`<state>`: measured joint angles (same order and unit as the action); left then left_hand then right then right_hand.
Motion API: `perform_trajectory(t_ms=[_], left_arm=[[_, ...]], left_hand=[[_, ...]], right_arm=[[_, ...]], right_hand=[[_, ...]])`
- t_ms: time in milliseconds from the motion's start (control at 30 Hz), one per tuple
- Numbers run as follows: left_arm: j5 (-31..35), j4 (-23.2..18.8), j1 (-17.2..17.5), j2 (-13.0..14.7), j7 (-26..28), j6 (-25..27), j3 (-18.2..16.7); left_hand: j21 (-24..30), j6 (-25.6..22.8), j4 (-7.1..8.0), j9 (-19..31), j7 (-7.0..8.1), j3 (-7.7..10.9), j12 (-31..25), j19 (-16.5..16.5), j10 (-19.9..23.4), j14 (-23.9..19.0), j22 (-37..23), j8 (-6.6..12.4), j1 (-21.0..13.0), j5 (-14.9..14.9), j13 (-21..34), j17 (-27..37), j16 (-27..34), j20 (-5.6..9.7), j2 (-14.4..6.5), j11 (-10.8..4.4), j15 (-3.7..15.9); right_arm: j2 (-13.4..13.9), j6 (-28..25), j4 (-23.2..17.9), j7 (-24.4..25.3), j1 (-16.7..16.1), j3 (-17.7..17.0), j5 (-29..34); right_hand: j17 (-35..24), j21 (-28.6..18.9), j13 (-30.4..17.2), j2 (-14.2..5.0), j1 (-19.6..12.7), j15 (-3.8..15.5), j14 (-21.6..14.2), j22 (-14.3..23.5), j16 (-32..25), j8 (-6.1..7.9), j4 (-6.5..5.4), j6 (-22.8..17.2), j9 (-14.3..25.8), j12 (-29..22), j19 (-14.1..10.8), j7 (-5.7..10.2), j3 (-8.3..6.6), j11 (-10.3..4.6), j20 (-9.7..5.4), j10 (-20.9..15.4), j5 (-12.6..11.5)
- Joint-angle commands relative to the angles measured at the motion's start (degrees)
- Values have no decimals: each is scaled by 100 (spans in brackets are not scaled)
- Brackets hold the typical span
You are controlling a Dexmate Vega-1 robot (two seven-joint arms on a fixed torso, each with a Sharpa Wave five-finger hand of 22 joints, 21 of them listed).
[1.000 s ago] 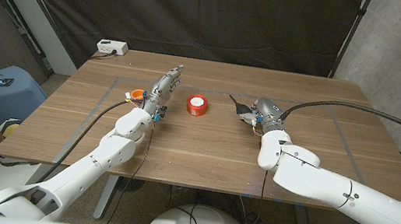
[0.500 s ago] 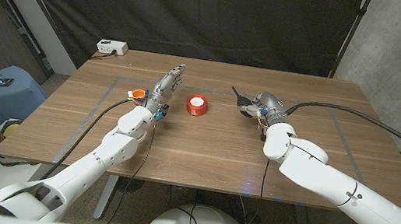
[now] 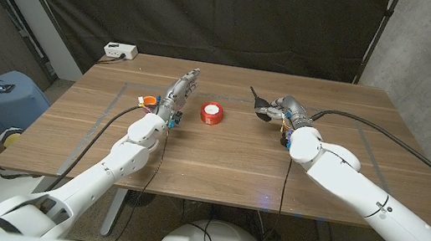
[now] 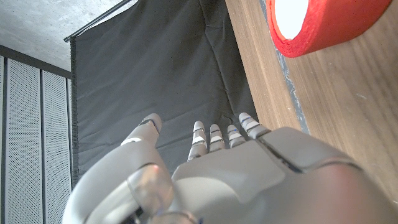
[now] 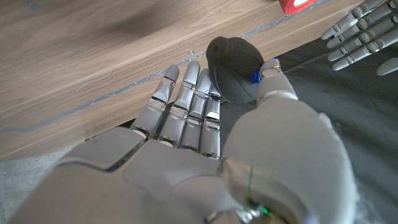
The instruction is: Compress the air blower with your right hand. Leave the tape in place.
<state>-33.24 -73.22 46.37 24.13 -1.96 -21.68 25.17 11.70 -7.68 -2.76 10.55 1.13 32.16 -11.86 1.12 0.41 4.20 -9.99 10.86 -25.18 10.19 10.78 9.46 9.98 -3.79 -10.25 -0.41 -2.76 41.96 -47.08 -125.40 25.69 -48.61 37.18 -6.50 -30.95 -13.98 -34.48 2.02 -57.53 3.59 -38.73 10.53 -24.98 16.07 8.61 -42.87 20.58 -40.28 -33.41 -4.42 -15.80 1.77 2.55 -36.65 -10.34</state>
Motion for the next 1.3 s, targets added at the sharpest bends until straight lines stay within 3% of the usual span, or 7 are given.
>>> perform_trajectory(t_ms=[33,433,1300], left_arm=[[-8,10,-31,3,-44,17,20],[-6,-121,33,60,-17,53,7],[4,-231,76,122,-1,63,-13]], left_hand=[[-13,-55,-24,6,-22,18,-9,19,36,-13,-28,29,7,20,9,13,18,-29,-26,-5,-14],[-11,-67,-25,9,-24,20,-8,25,35,-12,-28,26,9,20,9,13,17,-30,-25,1,-13],[-13,-83,-32,12,-24,24,-5,26,35,-11,-28,17,10,21,9,13,17,-27,-23,-1,-16]], right_arm=[[-117,829,242,-261,-220,-479,-402],[-210,1389,448,-436,-344,-787,-868],[-292,2033,977,-639,-214,-832,-1258]], right_hand=[[-34,14,-10,-34,-51,295,11,28,4,-30,-13,-35,26,-39,14,47,22,-40,-54,-1,0],[-60,20,-12,-40,-55,285,5,30,6,-50,-15,-42,21,-40,24,56,29,-51,-59,18,-2],[-106,25,-7,-40,-60,296,-10,32,25,-86,-17,-60,26,-55,25,52,45,-56,-78,12,-5]])
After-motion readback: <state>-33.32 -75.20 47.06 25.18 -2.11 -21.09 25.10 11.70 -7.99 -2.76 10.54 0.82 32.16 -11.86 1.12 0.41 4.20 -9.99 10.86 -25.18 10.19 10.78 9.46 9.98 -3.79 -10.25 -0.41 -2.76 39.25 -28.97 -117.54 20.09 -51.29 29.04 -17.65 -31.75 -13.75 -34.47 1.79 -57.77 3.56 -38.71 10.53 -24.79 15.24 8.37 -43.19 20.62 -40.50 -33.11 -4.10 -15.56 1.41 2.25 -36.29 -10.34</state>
